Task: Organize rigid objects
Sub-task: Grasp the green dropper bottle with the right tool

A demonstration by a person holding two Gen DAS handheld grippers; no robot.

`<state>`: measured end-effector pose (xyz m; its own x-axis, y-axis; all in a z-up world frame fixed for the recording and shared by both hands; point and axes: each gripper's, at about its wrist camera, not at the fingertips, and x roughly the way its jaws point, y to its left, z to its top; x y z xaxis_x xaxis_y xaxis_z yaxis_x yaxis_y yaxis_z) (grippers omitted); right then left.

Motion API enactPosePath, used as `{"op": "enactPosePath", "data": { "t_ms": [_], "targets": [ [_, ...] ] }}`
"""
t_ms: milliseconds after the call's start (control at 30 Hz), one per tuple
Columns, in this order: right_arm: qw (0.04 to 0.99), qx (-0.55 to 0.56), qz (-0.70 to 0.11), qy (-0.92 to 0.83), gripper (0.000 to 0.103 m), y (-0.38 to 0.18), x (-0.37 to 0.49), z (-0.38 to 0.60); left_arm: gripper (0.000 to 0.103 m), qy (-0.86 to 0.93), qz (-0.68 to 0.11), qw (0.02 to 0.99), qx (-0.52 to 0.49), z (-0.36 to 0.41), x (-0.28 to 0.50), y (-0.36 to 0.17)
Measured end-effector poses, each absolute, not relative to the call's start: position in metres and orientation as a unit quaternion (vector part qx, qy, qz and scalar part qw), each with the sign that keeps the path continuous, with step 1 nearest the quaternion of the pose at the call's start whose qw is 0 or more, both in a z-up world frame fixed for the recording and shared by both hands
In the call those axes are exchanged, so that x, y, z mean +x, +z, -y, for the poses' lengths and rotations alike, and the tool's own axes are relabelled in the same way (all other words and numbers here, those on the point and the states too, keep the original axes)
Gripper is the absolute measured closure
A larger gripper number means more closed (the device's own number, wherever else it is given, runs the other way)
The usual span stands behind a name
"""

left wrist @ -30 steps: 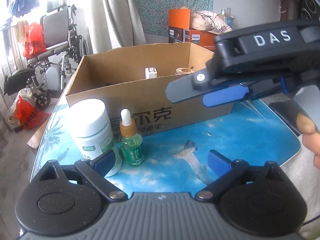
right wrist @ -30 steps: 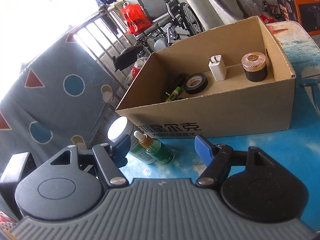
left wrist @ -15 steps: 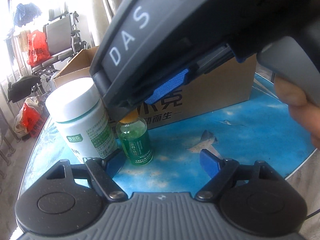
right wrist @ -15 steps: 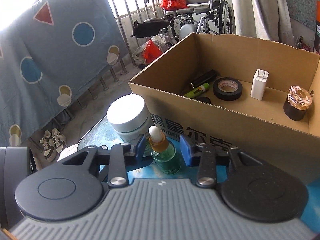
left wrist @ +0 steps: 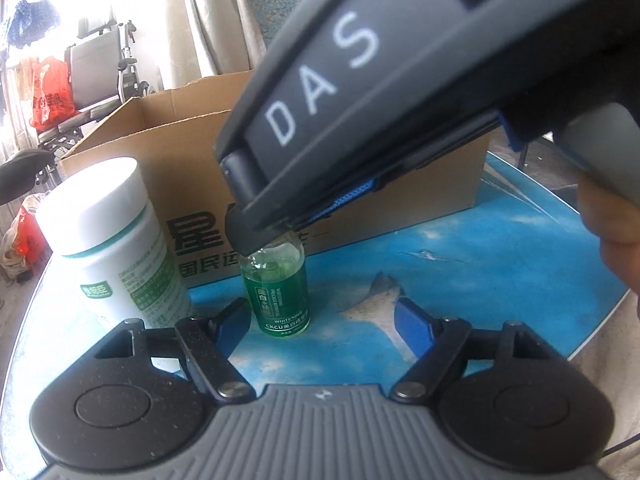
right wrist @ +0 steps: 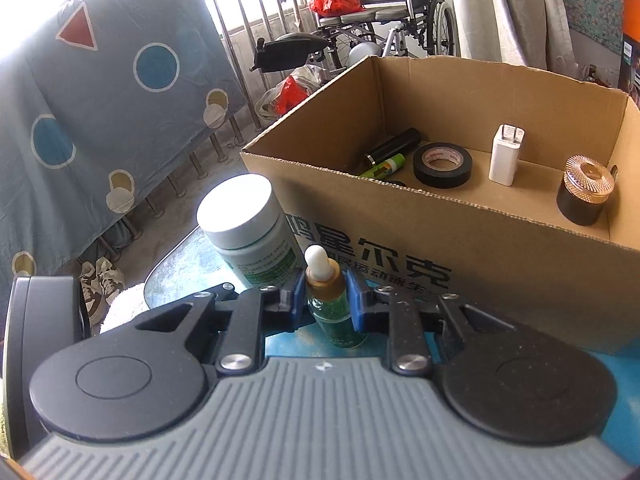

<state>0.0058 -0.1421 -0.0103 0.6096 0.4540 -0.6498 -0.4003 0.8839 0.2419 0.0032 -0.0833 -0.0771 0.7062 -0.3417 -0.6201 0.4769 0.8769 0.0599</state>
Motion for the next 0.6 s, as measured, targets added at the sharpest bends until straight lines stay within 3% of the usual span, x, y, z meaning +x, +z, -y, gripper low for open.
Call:
{"op": "enactPosePath", "data": {
  "t_ms": [200, 467, 600],
  "targets": [
    [0.904, 0.062, -0.378, 0.193, 0.081, -0.013, -0.01, 0.172, 0.024, -0.27, -0.306, 0.906, 0.113, 0.105, -0.002, -0.077],
    [0.907, 0.091, -0.375, 0.168, 0.08, -0.016, -0.02, 0.195, 0.039, -0.259, -0.301, 0.908, 0.132, 0.113, 0.0, -0.076],
    [0.909, 0.087, -0.372, 0.168, 0.08, -0.013, -0.02, 0.193, 0.042, -0.253, -0.315, 0.906, 0.13, 0.114, 0.01, -0.08]
  ]
}}
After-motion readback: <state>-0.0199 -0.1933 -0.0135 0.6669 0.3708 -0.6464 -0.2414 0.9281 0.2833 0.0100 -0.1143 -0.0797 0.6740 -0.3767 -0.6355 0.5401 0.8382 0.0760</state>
